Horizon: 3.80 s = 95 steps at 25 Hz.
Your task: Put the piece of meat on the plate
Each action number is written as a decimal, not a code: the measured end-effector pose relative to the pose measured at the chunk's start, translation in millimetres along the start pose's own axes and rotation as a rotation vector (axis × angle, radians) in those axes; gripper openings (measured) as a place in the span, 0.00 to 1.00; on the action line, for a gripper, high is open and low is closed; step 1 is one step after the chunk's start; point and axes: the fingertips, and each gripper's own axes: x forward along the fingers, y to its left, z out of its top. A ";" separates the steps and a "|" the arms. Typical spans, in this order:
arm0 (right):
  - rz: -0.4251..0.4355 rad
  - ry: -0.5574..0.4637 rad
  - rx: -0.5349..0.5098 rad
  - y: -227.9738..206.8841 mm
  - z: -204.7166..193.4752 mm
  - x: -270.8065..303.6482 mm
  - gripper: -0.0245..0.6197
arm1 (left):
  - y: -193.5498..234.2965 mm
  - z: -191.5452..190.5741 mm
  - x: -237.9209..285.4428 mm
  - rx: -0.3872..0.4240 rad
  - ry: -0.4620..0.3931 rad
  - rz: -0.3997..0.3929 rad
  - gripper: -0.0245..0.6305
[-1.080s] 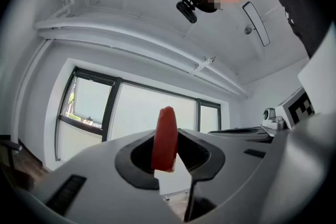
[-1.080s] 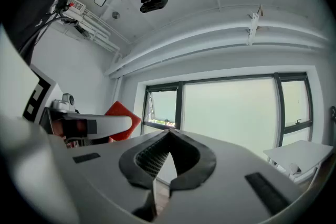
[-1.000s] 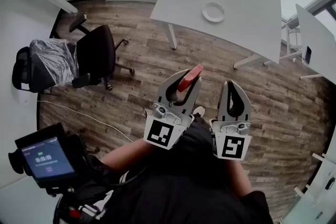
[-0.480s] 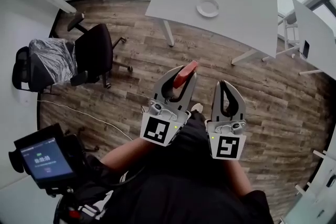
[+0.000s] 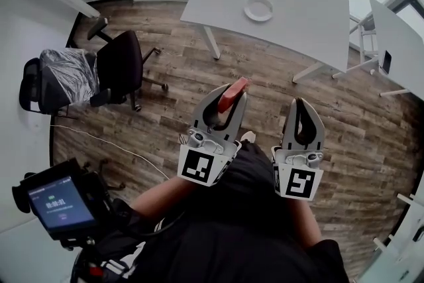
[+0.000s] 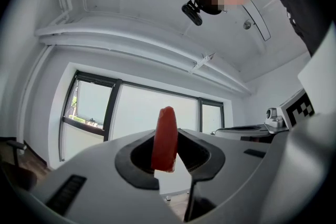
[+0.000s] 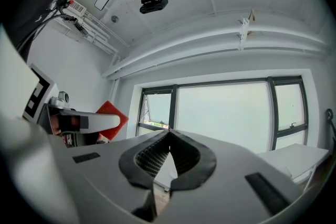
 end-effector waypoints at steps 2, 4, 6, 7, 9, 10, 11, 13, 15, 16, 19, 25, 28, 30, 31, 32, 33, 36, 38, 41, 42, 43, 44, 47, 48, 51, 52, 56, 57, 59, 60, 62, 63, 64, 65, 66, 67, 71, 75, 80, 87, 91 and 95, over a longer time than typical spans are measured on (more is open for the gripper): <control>0.008 -0.006 0.001 -4.1 -1.4 -4.6 0.05 | -4.4 -1.2 2.4 0.003 0.001 0.015 0.19; 0.028 -0.009 0.004 -6.8 -7.4 -8.1 0.05 | -9.8 -7.0 4.8 0.008 0.002 0.022 0.19; 0.049 -0.017 -0.005 -8.6 -13.8 -8.8 0.05 | -11.5 -14.7 7.5 0.008 0.007 0.030 0.19; 0.058 -0.022 -0.013 -8.2 -15.1 -8.8 0.05 | -10.3 -17.3 8.1 0.006 0.009 0.035 0.19; 0.068 -0.025 -0.018 -5.8 -14.6 -10.3 0.05 | -6.4 -18.1 7.8 0.002 0.010 0.045 0.19; 0.070 -0.024 -0.017 -4.6 -13.5 -12.3 0.05 | -5.4 -17.2 7.4 0.001 0.010 0.048 0.19; 0.071 -0.022 -0.016 -4.0 -12.3 -14.7 0.05 | -5.9 -16.0 7.3 0.001 0.010 0.049 0.19; 0.072 -0.018 -0.022 -5.6 -10.6 -19.2 0.05 | -12.0 -13.9 9.6 0.008 0.010 0.040 0.19; 0.073 -0.012 -0.031 -10.6 -12.2 -20.4 0.05 | -22.1 -14.8 17.4 0.010 0.007 0.016 0.19; 0.073 -0.008 -0.034 -13.7 -15.0 -18.8 0.05 | -26.3 -17.3 23.5 0.006 0.006 0.003 0.19; 0.074 0.000 -0.027 -23.4 -25.5 -7.7 0.05 | -30.7 -28.8 44.4 -0.010 0.012 -0.024 0.19; 0.042 0.015 -0.031 -33.4 -27.3 -11.1 0.05 | -34.4 -28.5 52.3 -0.019 0.005 -0.044 0.19; 0.026 0.017 -0.020 -38.1 -28.3 -11.9 0.05 | -37.2 -26.6 54.8 -0.020 -0.005 -0.055 0.19; 0.022 0.013 -0.021 -39.2 -27.1 -14.4 0.05 | -40.2 -25.2 54.2 -0.021 -0.011 -0.060 0.19; 0.021 0.010 -0.023 -40.0 -26.6 -14.3 0.05 | -41.1 -25.2 54.8 -0.022 -0.012 -0.061 0.19; 0.022 0.009 -0.025 -41.4 -27.1 -10.3 0.05 | -39.8 -25.9 58.3 -0.023 -0.012 -0.060 0.19; 0.025 0.011 -0.025 -43.6 -28.9 -0.1 0.05 | -35.0 -27.7 66.6 -0.024 -0.011 -0.060 0.19; 0.032 0.034 -0.014 -53.4 -40.8 59.6 0.05 | -2.0 -38.5 112.1 -0.037 0.008 -0.065 0.19; 0.041 0.058 -0.011 -56.5 -49.2 90.6 0.05 | 17.0 -45.4 133.2 -0.053 0.026 -0.062 0.19; 0.065 0.067 -0.023 -55.4 -51.9 118.0 0.05 | 34.9 -50.2 148.5 -0.066 0.039 -0.046 0.19; 0.077 0.064 -0.029 -53.8 -51.9 127.4 0.05 | 41.1 -50.5 153.2 -0.063 0.040 -0.040 0.19; 0.089 0.067 -0.023 -52.3 -53.1 137.7 0.05 | 47.6 -50.9 158.6 -0.060 0.041 -0.034 0.19; 0.097 0.078 0.004 -51.8 -56.0 148.7 0.05 | 54.2 -51.7 164.4 -0.062 0.043 -0.029 0.19; 0.108 0.123 0.124 -53.3 -66.5 180.6 0.05 | 76.0 -53.0 181.0 -0.070 0.049 -0.008 0.19; 0.109 0.131 0.133 -53.6 -68.5 190.2 0.05 | 83.4 -53.3 185.9 -0.078 0.049 -0.004 0.19; 0.101 0.139 0.102 -55.3 -68.0 215.3 0.05 | 105.0 -52.2 203.6 -0.095 0.057 -0.003 0.19; 0.095 0.141 0.096 -57.9 -67.1 222.7 0.05 | 111.2 -50.8 210.9 -0.094 0.058 -0.003 0.19; 0.073 0.140 0.094 -67.5 -62.1 253.5 0.05 | 128.6 -48.5 236.3 -0.097 0.064 -0.023 0.19; 0.074 0.137 0.094 -67.6 -60.4 262.0 0.05 | 132.9 -49.3 242.1 -0.101 0.069 -0.029 0.19; 0.078 0.128 0.098 -66.0 -56.5 278.6 0.05 | 142.4 -50.5 252.5 -0.117 0.078 -0.033 0.19; 0.079 0.125 0.099 -65.0 -54.7 287.1 0.05 | 148.3 -50.5 257.5 -0.123 0.081 -0.033 0.19; 0.074 0.125 0.101 -63.5 -53.2 311.2 0.05 | 167.2 -49.5 272.1 -0.126 0.081 -0.036 0.19; 0.068 0.129 0.100 -62.8 -53.8 328.1 0.05 | 181.1 -48.4 282.3 -0.126 0.078 -0.039 0.19; 0.062 0.134 0.100 -62.2 -54.9 345.0 0.05 | 195.3 -47.3 292.4 -0.125 0.078 -0.042 0.19; 0.054 0.140 0.100 -62.2 -56.4 357.8 0.05 | 206.6 -46.4 300.1 -0.123 0.081 -0.045 0.19; 0.046 0.143 0.100 -63.0 -57.8 364.6 0.05 | 213.2 -46.1 304.3 -0.119 0.086 -0.044 0.19; 0.039 0.144 0.100 -64.3 -59.0 366.5 0.05 | 215.7 -46.5 305.6 -0.116 0.091 -0.043 0.19; 0.010 0.128 0.101 -68.1 -63.2 362.9 0.05 | 213.8 -50.4 305.6 -0.105 0.097 -0.057 0.19; -0.005 0.127 0.105 -65.6 -66.2 359.0 0.05 | 212.0 -53.7 303.7 -0.096 0.114 -0.079 0.19; -0.004 0.160 0.111 -69.3 -76.4 358.7 0.05 | 212.4 -53.9 305.6 -0.110 0.105 -0.076 0.19; 0.054 0.153 0.094 -59.2 -73.1 369.2 0.05 | 219.2 -65.2 306.9 -0.130 0.144 -0.063 0.19; 0.076 0.160 0.115 -74.5 -77.3 384.4 0.05 | 224.9 -80.2 326.7 -0.144 0.187 -0.037 0.19; 0.079 0.151 0.092 -88.7 -73.2 390.4 0.05 | 218.1 -90.5 336.6 -0.140 0.212 -0.051 0.19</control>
